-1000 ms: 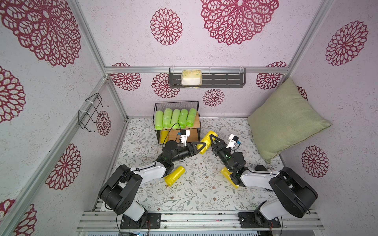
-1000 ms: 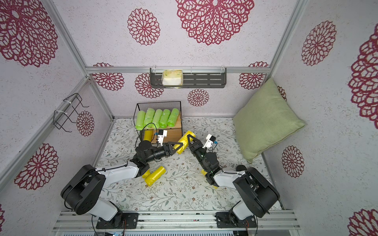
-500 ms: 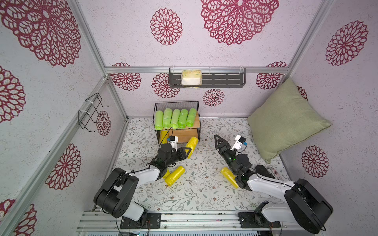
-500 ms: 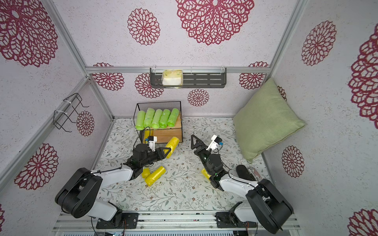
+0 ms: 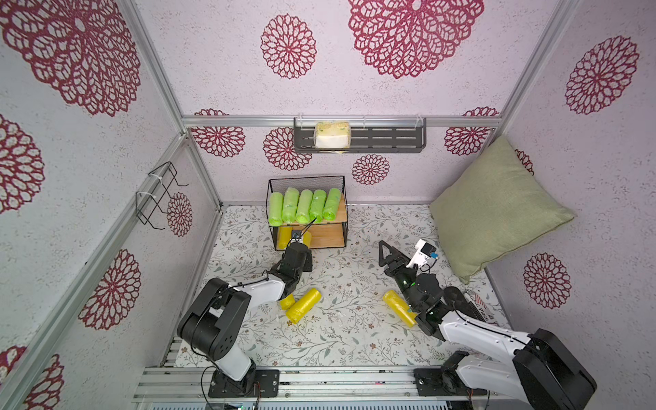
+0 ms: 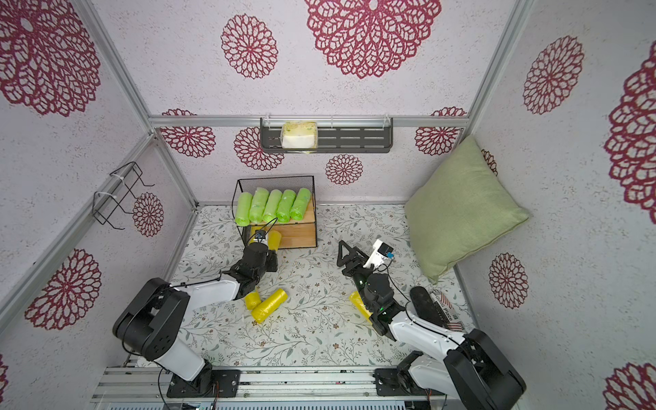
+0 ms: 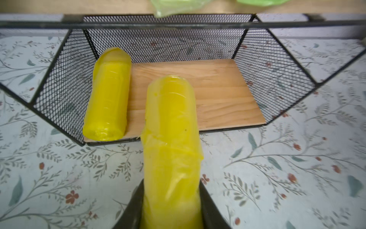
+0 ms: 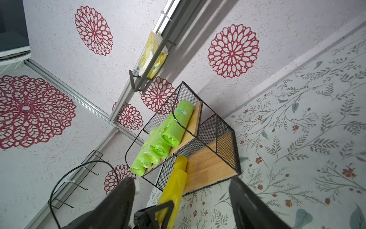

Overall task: Sort the rolls of trash bags by color and place them on the shelf
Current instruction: Pick up the roll of trash bags from the center of the board, then place the roll of trash bags on the shelf.

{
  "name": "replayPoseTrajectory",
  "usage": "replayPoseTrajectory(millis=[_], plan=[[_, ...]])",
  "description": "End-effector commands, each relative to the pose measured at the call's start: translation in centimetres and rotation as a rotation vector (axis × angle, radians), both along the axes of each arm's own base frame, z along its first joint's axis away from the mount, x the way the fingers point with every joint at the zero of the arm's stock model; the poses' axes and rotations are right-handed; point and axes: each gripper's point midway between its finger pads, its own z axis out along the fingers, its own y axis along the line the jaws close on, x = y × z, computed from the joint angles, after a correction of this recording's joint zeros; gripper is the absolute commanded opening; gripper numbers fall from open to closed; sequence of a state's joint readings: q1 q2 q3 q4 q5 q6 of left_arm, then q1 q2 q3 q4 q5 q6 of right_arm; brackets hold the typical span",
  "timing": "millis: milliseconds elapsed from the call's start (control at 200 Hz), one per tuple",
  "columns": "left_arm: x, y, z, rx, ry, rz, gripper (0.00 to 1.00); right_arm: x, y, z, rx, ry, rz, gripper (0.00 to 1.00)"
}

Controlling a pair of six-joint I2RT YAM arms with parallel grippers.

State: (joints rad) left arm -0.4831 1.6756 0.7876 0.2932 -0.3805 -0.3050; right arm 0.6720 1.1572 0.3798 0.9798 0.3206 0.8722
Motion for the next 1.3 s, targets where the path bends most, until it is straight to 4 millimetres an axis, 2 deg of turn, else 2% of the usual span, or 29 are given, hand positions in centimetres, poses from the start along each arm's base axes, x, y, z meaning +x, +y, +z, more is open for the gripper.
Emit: replayPoseTrajectory(millis=[0,395,480,585,650,660,670,925,1111,1296], plan=[[2.3,1.1,1.5,0.135,-0.069,0.04,0.26,0.0,-0.3,1.0,-0.006,-0.036,-0.013,0.79],[6.0,1.9,0.5,0.236,-0.094,0.093,0.32,0.0,0.0,0.4,-0.012,-0.03,0.006,0.79],[6.6,2.2,-0.5,0.239,-0.053,0.101,0.35,0.0,-0.1,0.3,-0.017,-0.029,0.003,0.79],[6.7,2.3,-1.5,0.259,-0.039,0.106,0.38,0.0,0.1,0.0,-0.02,-0.024,0.01,0.79],[6.8,2.5,-1.3,0.268,-0.042,0.116,0.41,0.1,0.2,-0.2,-0.02,-0.02,0.014,0.79],[6.8,2.5,-2.6,0.285,-0.018,0.113,0.41,0.1,0.2,-0.2,-0.02,-0.02,0.016,0.79],[6.7,2.6,-3.0,0.292,-0.009,0.113,0.41,0.1,0.2,-0.2,-0.019,-0.019,0.016,0.79],[7.2,3.0,-4.6,0.361,0.049,0.133,0.5,0.2,0.7,-0.7,-0.022,-0.01,0.036,0.79],[7.5,3.2,-4.8,0.396,0.066,0.143,0.59,0.2,0.8,-0.8,-0.026,-0.008,0.041,0.79],[6.8,2.0,-2.9,0.392,0.02,0.116,0.65,0.2,1.0,-0.9,-0.031,-0.005,0.047,0.79]])
